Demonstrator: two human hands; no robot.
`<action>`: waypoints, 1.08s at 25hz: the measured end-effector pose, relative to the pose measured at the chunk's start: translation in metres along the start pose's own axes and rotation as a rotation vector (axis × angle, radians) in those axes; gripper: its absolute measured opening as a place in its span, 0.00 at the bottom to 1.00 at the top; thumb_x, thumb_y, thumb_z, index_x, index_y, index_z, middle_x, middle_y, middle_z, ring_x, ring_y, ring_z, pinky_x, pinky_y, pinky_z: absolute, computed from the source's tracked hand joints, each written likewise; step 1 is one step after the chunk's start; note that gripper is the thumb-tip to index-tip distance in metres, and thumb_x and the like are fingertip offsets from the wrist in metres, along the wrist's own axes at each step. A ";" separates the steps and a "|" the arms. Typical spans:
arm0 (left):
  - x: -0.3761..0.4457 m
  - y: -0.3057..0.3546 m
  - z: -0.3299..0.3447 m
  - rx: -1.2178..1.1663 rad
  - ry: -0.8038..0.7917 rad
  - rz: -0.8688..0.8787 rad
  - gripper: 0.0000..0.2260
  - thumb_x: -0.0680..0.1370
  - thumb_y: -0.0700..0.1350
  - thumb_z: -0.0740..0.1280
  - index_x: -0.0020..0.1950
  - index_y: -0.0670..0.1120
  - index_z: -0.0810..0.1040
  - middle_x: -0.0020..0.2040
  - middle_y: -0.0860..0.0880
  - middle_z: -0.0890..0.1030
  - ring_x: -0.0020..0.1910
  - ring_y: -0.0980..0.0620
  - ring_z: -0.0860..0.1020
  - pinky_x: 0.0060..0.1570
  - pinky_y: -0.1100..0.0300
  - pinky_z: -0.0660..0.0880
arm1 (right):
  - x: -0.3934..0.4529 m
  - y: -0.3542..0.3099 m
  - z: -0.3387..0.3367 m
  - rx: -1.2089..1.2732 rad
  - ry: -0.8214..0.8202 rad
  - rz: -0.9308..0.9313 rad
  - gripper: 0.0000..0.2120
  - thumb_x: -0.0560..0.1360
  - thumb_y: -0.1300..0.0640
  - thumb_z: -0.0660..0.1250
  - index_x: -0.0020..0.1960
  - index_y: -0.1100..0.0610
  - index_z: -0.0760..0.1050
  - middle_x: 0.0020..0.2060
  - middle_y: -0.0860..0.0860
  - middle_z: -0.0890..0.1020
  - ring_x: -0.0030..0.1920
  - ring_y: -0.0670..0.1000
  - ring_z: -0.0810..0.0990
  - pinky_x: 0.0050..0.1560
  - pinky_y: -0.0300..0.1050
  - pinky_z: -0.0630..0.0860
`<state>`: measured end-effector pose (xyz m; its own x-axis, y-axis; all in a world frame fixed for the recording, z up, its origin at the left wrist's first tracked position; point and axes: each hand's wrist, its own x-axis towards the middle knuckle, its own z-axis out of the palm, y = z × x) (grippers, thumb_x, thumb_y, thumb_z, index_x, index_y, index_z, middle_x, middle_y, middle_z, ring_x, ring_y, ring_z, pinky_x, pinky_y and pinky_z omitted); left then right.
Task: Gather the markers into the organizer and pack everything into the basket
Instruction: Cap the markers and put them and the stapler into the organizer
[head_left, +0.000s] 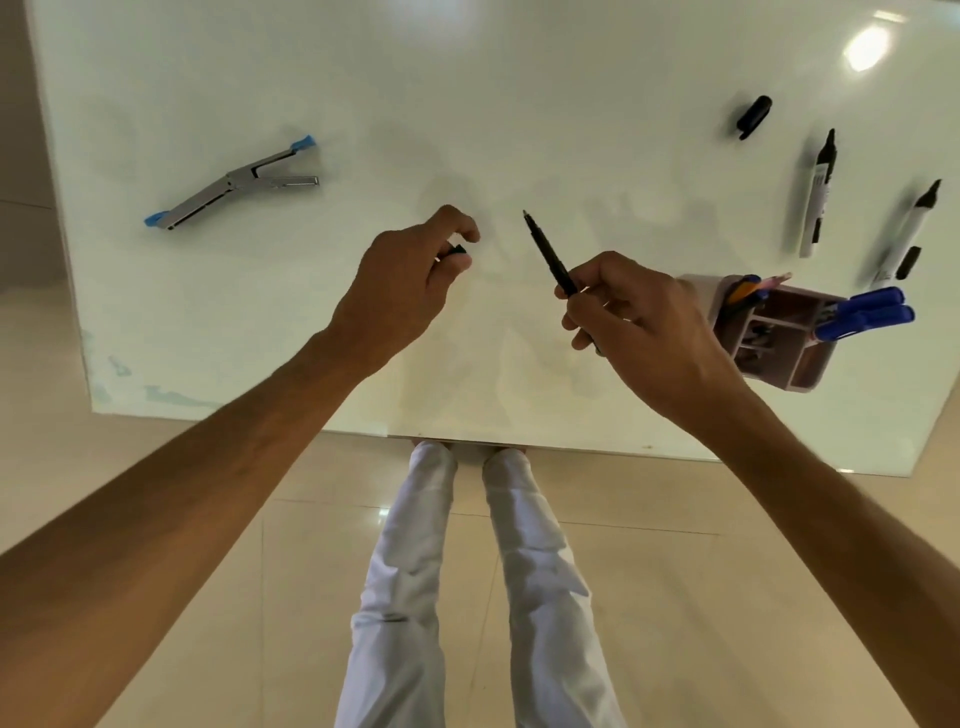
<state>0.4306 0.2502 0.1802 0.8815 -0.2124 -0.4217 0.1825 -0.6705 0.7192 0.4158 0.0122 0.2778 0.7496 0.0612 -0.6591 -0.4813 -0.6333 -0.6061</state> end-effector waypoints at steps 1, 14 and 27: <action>-0.006 0.004 -0.003 -0.120 0.019 -0.067 0.06 0.84 0.47 0.67 0.60 0.49 0.80 0.45 0.50 0.86 0.43 0.53 0.85 0.47 0.56 0.80 | -0.002 -0.001 -0.002 -0.036 -0.003 -0.033 0.07 0.82 0.57 0.66 0.55 0.52 0.82 0.42 0.46 0.86 0.40 0.48 0.86 0.44 0.46 0.82; -0.052 0.022 -0.029 -0.892 -0.142 -0.276 0.08 0.76 0.50 0.77 0.53 0.50 0.89 0.42 0.48 0.83 0.37 0.50 0.73 0.41 0.61 0.73 | -0.040 -0.008 -0.002 -0.231 0.191 -0.354 0.13 0.83 0.63 0.67 0.64 0.56 0.84 0.44 0.52 0.81 0.39 0.50 0.78 0.42 0.39 0.73; -0.064 0.045 -0.013 -1.296 -0.244 -0.498 0.17 0.86 0.52 0.64 0.40 0.46 0.80 0.31 0.50 0.69 0.29 0.54 0.67 0.32 0.62 0.68 | -0.082 -0.001 0.005 -0.181 0.329 -0.402 0.11 0.82 0.62 0.68 0.63 0.58 0.84 0.44 0.53 0.83 0.38 0.51 0.78 0.40 0.43 0.75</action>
<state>0.3886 0.2432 0.2465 0.5348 -0.3561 -0.7663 0.8317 0.3821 0.4028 0.3528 0.0122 0.3301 0.9746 0.0998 -0.2004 -0.0638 -0.7342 -0.6759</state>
